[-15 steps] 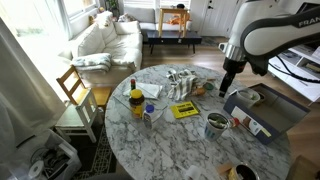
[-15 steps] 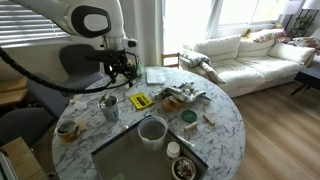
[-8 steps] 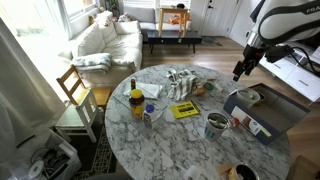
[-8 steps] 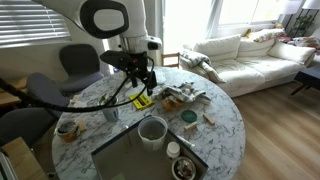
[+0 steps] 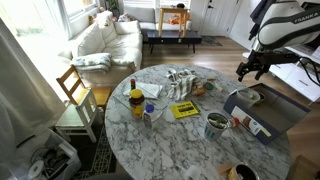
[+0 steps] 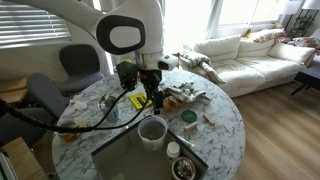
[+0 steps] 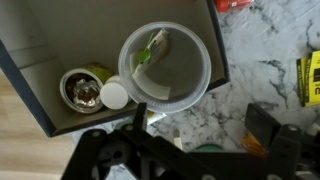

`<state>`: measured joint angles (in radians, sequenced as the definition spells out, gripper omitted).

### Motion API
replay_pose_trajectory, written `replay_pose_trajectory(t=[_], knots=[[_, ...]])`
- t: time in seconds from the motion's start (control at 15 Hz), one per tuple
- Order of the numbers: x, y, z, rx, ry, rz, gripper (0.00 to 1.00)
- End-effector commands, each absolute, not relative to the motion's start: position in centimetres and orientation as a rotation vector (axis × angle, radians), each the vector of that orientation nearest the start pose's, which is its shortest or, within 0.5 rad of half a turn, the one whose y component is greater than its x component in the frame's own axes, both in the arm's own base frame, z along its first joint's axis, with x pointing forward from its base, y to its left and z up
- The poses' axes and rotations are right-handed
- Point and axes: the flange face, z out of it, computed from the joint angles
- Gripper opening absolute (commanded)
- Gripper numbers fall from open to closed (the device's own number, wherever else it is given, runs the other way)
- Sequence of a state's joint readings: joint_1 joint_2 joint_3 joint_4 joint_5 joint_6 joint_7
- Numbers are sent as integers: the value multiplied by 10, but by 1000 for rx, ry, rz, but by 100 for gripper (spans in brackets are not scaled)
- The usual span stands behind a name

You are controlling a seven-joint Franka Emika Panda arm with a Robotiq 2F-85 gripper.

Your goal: Bring the cup close to the box, then place the juice packets in it

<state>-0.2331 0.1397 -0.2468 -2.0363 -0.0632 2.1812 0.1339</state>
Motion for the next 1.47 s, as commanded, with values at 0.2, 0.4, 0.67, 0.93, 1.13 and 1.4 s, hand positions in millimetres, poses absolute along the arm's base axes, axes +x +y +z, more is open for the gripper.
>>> replay_pose_trajectory(t=[0.2, 0.4, 0.67, 0.93, 1.13, 1.4], knots=[[510, -283, 361, -3016, 1182, 47, 100], [512, -281, 364, -3019, 1173, 39, 100], [513, -303, 353, -2910, 1387, 106, 100], [507, -323, 335, -2809, 1517, 243, 100], [505, -333, 322, -2749, 1542, 307, 100], [506, -341, 316, -2691, 1545, 342, 68]])
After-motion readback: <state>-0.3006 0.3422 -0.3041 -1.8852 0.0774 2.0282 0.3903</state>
